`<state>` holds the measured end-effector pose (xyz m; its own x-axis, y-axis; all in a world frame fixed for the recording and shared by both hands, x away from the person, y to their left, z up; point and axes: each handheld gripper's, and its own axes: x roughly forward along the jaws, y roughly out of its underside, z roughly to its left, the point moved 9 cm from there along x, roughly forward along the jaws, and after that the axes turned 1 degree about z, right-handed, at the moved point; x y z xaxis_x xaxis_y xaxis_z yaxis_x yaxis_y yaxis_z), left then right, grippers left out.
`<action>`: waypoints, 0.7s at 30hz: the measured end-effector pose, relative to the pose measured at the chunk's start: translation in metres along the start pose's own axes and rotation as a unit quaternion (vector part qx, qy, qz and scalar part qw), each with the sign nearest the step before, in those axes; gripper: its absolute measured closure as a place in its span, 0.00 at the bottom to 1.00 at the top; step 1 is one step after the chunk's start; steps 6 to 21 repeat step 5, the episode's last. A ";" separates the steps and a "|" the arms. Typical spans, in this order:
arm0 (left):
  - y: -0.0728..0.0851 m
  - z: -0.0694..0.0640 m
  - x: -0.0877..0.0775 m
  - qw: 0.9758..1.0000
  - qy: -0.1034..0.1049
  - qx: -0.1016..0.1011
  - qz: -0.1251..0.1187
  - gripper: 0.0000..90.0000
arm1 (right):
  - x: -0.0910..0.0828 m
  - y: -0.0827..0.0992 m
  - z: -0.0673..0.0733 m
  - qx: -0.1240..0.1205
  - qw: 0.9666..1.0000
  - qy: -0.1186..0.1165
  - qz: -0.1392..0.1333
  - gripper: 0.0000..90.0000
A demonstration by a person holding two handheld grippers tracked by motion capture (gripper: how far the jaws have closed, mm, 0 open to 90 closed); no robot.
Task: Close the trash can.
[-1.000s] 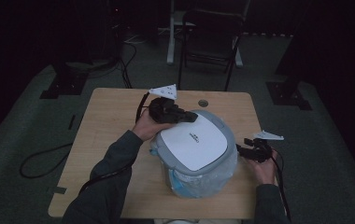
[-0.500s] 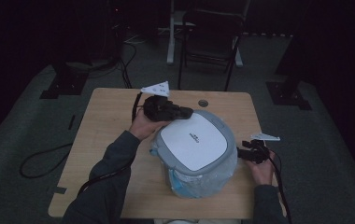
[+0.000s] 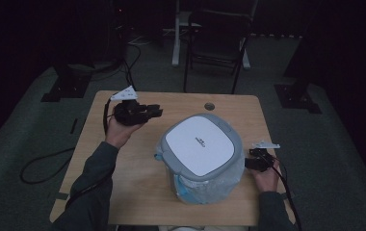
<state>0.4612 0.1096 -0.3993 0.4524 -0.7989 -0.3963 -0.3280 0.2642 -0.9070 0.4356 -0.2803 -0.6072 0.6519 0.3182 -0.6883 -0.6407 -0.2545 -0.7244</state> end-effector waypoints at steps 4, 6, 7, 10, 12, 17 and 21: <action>0.026 0.017 -0.015 0.999 -0.028 -0.025 -0.002 0.77 | 0.001 -0.001 -0.001 0.000 1.000 0.004 -0.005 0.38; 0.032 0.021 -0.018 0.999 -0.035 -0.031 -0.002 0.76 | 0.002 -0.001 -0.001 -0.001 1.000 0.005 -0.006 0.38; 0.032 0.021 -0.018 0.999 -0.035 -0.031 -0.002 0.76 | 0.002 -0.001 -0.001 -0.001 1.000 0.005 -0.006 0.38; 0.032 0.021 -0.018 0.999 -0.035 -0.031 -0.002 0.76 | 0.002 -0.001 -0.001 -0.001 1.000 0.005 -0.006 0.38; 0.032 0.021 -0.018 0.999 -0.035 -0.031 -0.002 0.76 | 0.002 -0.001 -0.001 -0.001 1.000 0.005 -0.006 0.38; 0.032 0.021 -0.018 0.999 -0.035 -0.031 -0.002 0.76 | 0.002 -0.001 -0.001 -0.001 1.000 0.005 -0.006 0.38; 0.032 0.021 -0.018 0.999 -0.035 -0.031 -0.002 0.76 | 0.002 -0.001 -0.001 -0.001 1.000 0.005 -0.006 0.38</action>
